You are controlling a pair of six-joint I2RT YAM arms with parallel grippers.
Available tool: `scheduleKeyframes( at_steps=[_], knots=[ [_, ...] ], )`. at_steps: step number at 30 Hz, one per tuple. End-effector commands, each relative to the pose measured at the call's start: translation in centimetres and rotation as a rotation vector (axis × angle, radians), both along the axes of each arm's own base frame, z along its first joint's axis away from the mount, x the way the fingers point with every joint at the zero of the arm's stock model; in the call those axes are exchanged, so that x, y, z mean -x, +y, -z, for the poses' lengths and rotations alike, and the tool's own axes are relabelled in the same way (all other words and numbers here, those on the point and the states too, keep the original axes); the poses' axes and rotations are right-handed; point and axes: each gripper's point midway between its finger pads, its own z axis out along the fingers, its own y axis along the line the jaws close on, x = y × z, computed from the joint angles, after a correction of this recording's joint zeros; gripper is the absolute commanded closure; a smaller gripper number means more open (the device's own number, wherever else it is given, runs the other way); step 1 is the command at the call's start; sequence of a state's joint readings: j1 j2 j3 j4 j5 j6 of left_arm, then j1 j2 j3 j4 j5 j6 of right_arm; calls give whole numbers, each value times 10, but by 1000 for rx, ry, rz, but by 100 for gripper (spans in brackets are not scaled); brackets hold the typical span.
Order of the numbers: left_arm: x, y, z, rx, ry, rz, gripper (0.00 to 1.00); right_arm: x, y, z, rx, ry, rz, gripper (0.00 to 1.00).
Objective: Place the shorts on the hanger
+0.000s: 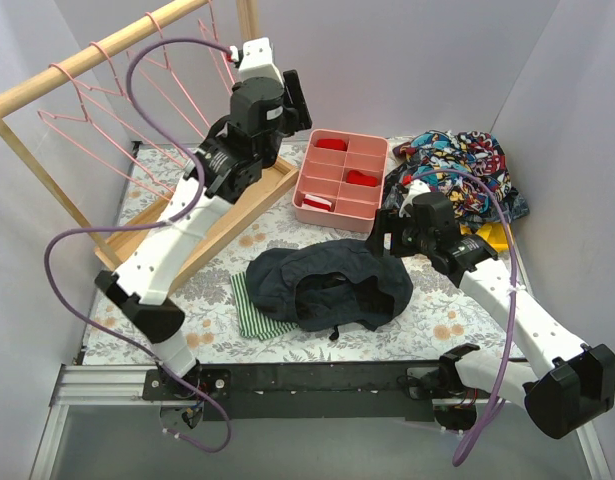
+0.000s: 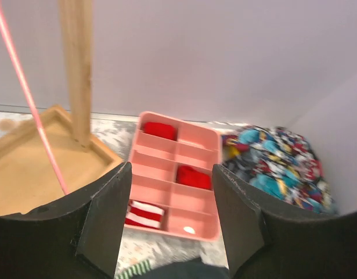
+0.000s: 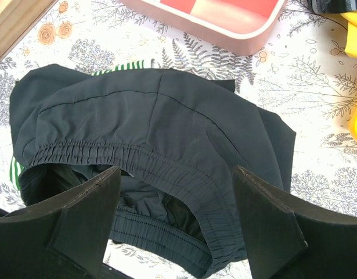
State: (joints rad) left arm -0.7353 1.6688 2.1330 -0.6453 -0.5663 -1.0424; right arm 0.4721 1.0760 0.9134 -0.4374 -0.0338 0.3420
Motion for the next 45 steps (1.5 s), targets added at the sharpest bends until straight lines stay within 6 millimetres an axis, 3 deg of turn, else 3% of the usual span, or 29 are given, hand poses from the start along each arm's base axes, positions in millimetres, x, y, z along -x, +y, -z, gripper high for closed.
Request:
scheduleKeyframes(
  at_steps=[1, 4, 10, 18, 27, 35, 41, 45],
  knots=[
    [-15, 57, -30, -94, -73, -255, 43, -4, 7, -9, -42, -37, -22, 16],
    [-27, 75, -39, -130, -115, -342, 42, -2, 8, -3, -46, -31, -31, 16],
    [-46, 109, -31, -206, -107, -490, 43, 0, 10, 3, -48, -20, -43, 17],
    [-85, 120, -9, -256, -73, -504, 44, 1, 15, 8, -56, -1, -67, 18],
    [-112, 133, 22, -286, -26, -540, 47, 4, 14, 8, -43, 5, -82, 19],
    [-128, 128, 42, -293, -10, -519, 66, 7, 13, 12, -40, 12, -81, 19],
    [-128, 128, 29, -268, -47, -527, 98, 7, 12, 16, -36, 13, -78, 19],
    [-125, 132, 19, -259, -74, -557, 100, 6, 12, 16, -35, 12, -82, 19]
  ],
)
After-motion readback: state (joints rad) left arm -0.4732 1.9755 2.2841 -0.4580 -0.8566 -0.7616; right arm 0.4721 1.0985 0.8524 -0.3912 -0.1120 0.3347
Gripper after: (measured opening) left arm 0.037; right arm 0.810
